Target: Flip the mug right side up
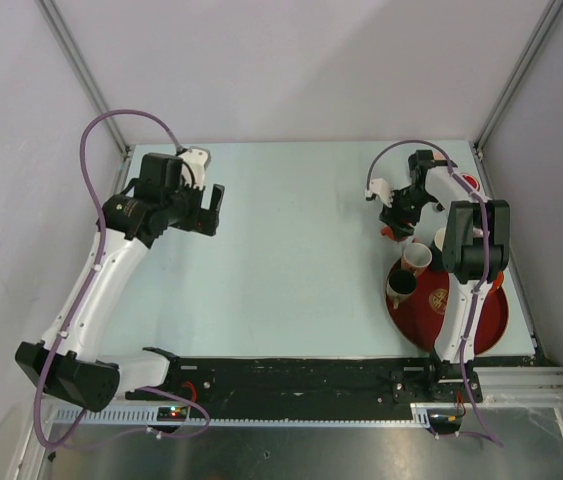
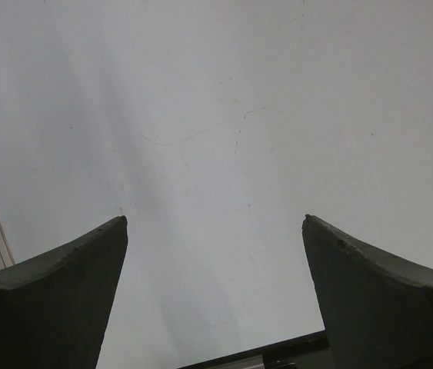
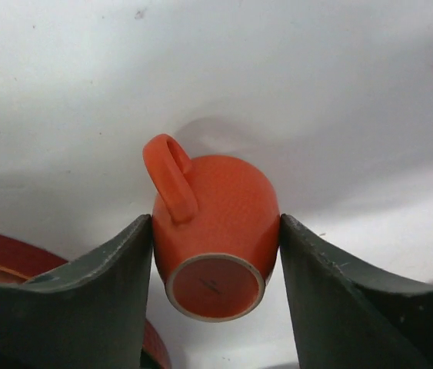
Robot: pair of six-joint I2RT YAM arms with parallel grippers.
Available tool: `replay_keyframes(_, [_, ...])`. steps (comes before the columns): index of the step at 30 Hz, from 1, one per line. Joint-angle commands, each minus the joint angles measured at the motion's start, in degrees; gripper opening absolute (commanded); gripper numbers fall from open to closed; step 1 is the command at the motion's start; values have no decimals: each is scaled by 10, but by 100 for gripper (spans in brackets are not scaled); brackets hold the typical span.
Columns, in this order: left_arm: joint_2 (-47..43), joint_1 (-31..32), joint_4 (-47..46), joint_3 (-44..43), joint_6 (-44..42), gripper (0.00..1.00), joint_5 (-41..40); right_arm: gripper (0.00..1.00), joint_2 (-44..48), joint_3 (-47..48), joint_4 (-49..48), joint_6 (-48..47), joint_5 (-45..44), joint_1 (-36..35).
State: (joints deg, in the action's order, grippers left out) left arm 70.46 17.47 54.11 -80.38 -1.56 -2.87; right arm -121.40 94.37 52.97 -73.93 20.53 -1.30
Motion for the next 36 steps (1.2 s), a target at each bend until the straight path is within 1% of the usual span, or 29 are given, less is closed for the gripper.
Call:
replay_keyframes(1, [3,-5,-12,-26,-13,98,-8,52,-3,23,2,-10,-20,-5])
replay_keyframes(2, [3,-5,-12,-27,-13,98,-7,43,-3,23,1,-8,-23,-6])
replay_keyframes(6, [2,-4,-12,-25,-16,98,-1,15,11,32,0,8,-19,-12])
replay_keyframes(8, [0,-5,-12,-21,-16,98,7,4,27,49,0,38,-3,-19])
replay_keyframes(10, [-3,-5,-12,-16,-20,98,19,1,43,77,7,77,32,-27])
replay_keyframes(13, [-13,-4,-12,-14,-41,98,75,0,69,126,9,162,82,-45])
replay_keyframes(15, [-23,-5,-12,-18,-70,97,117,0,84,156,14,214,109,-58])
replay_keyframes(17, [-41,-5,-11,-21,-115,96,159,0,105,173,10,264,150,-74])
replay_keyframes(19, [-70,-5,-10,-19,-184,96,206,0,133,177,-10,336,199,-88])
replay_keyframes(21, [-105,-5,-11,-15,-274,96,260,0,166,174,-47,428,261,-102])
replay_keyframes(23, [-131,-5,-12,-21,-355,96,313,0,204,151,-111,541,332,-113])
replay_keyframes(24, [-135,-5,-13,-29,-371,96,343,0,232,125,-151,598,369,-124])
replay_keyframes(25, [-133,-5,-17,-46,-370,96,370,0,257,98,-214,642,395,-133])
replay_keyframes(26, [-129,-5,-21,-62,-348,96,401,0,294,60,-269,690,417,-149])
replay_keyframes(27, [-119,-5,-30,-84,-319,95,429,0,323,24,-353,728,432,-162])
replay_keyframes(28, [-109,-4,-42,-102,-270,94,457,0,359,-22,-426,788,445,-178])
replay_keyframes(29, [-96,-3,-52,-120,-231,92,479,0,384,-56,-539,840,453,-189])
replay_keyframes(30, [-86,-1,-66,-133,-183,90,496,0,407,-88,-659,917,457,-198])
replay_keyframes(31, [-80,1,-79,-142,-141,88,504,0,421,-107,-736,973,458,-206])
replay_keyframes(32, [-77,10,-96,-147,-118,86,501,0,431,-111,-787,1025,459,-215])
replay_keyframes(33, [-81,20,-110,-148,-111,86,492,0,436,-110,-812,1057,458,-223])
replay_keyframes(36, [-104,83,-149,-140,-142,86,411,0,444,-89,-813,1086,453,-266])
